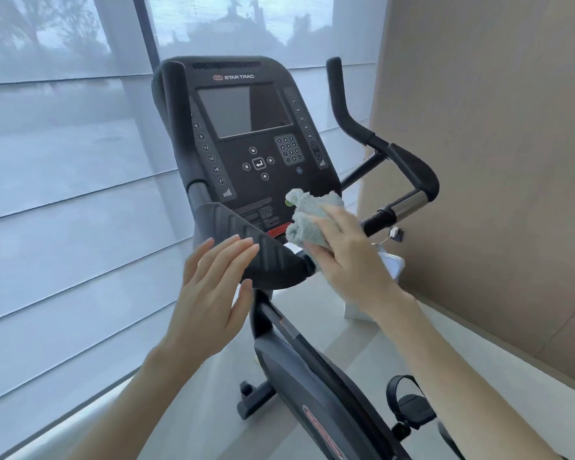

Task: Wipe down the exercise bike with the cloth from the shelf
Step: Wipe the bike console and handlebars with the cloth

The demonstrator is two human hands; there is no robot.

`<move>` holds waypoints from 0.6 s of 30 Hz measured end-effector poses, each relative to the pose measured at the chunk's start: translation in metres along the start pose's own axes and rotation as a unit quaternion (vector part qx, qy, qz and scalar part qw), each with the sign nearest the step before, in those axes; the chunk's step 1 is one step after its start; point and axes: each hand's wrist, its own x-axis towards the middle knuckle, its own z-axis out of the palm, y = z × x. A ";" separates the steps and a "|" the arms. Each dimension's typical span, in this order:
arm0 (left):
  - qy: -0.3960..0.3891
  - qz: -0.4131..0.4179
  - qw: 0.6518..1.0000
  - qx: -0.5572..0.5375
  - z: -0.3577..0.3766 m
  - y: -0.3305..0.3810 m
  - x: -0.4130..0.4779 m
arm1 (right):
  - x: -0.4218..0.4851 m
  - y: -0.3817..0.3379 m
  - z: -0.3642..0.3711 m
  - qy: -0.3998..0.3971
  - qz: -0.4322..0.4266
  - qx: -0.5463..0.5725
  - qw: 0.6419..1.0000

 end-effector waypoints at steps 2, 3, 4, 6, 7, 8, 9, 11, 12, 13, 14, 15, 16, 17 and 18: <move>-0.007 -0.001 1.000 0.029 0.007 0.013 0.000 | -0.004 0.006 0.022 -0.038 -0.035 -0.030 0.998; -0.010 -0.005 0.999 0.046 0.010 0.018 0.000 | -0.007 0.010 0.031 -0.046 -0.052 -0.036 0.997; -0.014 -0.010 0.998 0.062 0.012 0.022 0.000 | -0.008 0.017 0.036 -0.041 -0.065 -0.035 0.996; -0.020 -0.022 0.995 0.092 0.017 0.030 0.001 | -0.008 0.038 0.037 -0.014 -0.093 -0.031 0.995; -0.023 -0.028 0.994 0.105 0.019 0.033 0.001 | -0.008 0.049 0.036 -0.003 -0.104 -0.033 0.994; -0.026 -0.036 0.992 0.115 0.021 0.036 0.001 | -0.007 0.061 0.033 0.007 -0.111 -0.036 0.993; -0.027 -0.044 0.991 0.125 0.022 0.039 0.001 | -0.007 0.074 0.030 0.015 -0.111 -0.038 0.993; -0.024 -0.058 0.988 0.142 0.025 0.044 0.001 | -0.003 0.100 0.018 0.028 -0.102 -0.039 0.994; -0.023 -0.062 0.987 0.149 0.025 0.046 0.001 | 0.001 0.111 0.011 0.041 -0.095 -0.039 0.994; -0.021 -0.065 0.986 0.155 0.026 0.047 0.002 | 0.005 0.121 0.005 0.056 -0.086 -0.041 0.994; -0.020 -0.068 0.985 0.158 0.026 0.049 0.002 | 0.009 0.129 0.001 0.065 -0.075 -0.043 0.994; -0.020 -0.072 0.984 0.160 0.027 0.050 0.002 | 0.014 0.132 -0.002 0.062 -0.061 -0.044 0.995; -0.019 -0.076 0.984 0.161 0.026 0.051 0.002 | 0.018 0.131 -0.003 0.051 -0.046 -0.042 0.997; -0.019 -0.079 0.983 0.162 0.026 0.051 0.003 | 0.022 0.126 -0.003 0.033 -0.037 -0.043 0.998; -0.020 -0.081 0.983 0.164 0.026 0.052 0.003 | 0.026 0.119 -0.001 0.008 -0.032 -0.059 0.998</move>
